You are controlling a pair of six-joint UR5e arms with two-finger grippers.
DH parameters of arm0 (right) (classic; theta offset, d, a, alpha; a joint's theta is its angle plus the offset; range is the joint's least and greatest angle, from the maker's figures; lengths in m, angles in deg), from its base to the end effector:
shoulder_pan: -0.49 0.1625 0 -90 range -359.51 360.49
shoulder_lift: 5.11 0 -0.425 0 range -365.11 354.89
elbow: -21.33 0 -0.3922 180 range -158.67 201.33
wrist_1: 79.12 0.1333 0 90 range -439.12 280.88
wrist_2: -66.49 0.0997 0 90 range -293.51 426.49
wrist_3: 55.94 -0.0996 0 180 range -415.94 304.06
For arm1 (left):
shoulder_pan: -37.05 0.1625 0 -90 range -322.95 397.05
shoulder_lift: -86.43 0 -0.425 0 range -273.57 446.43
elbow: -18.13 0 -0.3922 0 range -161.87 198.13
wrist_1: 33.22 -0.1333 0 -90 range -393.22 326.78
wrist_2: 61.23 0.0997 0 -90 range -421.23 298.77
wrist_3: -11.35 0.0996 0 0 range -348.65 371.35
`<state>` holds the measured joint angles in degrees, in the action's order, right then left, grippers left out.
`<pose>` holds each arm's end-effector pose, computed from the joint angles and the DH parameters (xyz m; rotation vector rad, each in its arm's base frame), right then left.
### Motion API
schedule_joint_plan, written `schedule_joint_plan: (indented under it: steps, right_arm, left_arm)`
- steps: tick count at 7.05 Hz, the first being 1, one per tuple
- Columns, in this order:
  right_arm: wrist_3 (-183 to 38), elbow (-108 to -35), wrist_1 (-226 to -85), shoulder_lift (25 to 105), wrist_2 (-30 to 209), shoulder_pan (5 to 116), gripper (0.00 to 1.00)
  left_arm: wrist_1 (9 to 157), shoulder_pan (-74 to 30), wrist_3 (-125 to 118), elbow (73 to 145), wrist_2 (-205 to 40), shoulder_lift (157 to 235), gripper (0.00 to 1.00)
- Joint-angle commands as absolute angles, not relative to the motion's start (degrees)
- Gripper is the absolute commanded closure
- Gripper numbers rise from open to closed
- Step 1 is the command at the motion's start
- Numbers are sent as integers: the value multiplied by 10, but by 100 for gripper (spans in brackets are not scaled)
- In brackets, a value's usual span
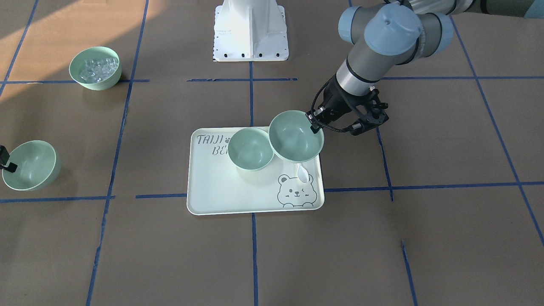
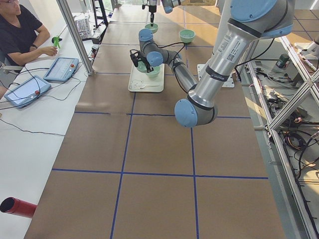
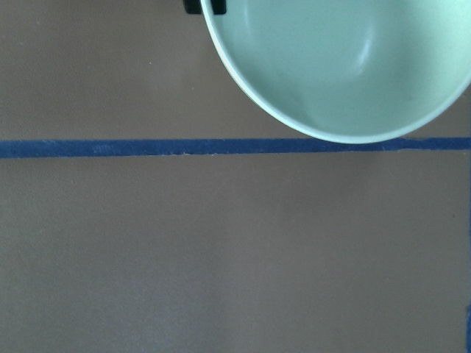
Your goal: Stack green bowls together
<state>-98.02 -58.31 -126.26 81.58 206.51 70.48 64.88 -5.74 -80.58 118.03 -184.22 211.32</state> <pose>-0.1285 -0.5194 0.6285 0.0653 -1.0209 0.0784 0.4220 -0.4984 0.2057 -0.1884 1.0327 -0.4429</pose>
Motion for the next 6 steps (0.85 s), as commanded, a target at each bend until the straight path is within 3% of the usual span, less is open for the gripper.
schedule_joint_plan:
  steps: [1,3,6]
  right_arm:
    - [-982,-584,-1262,808,2107,732,100]
    - [-982,-587,-1263,804,2108,733,100]
    - [-983,-591,-1263,804,2108,735,100]
  left_arm:
    - [656,-24,-811,1152,-1816,2145,100]
    - [702,25,-831,1100,-1781,2168,100]
    - [704,31,-830,1090,-1769,2173,100]
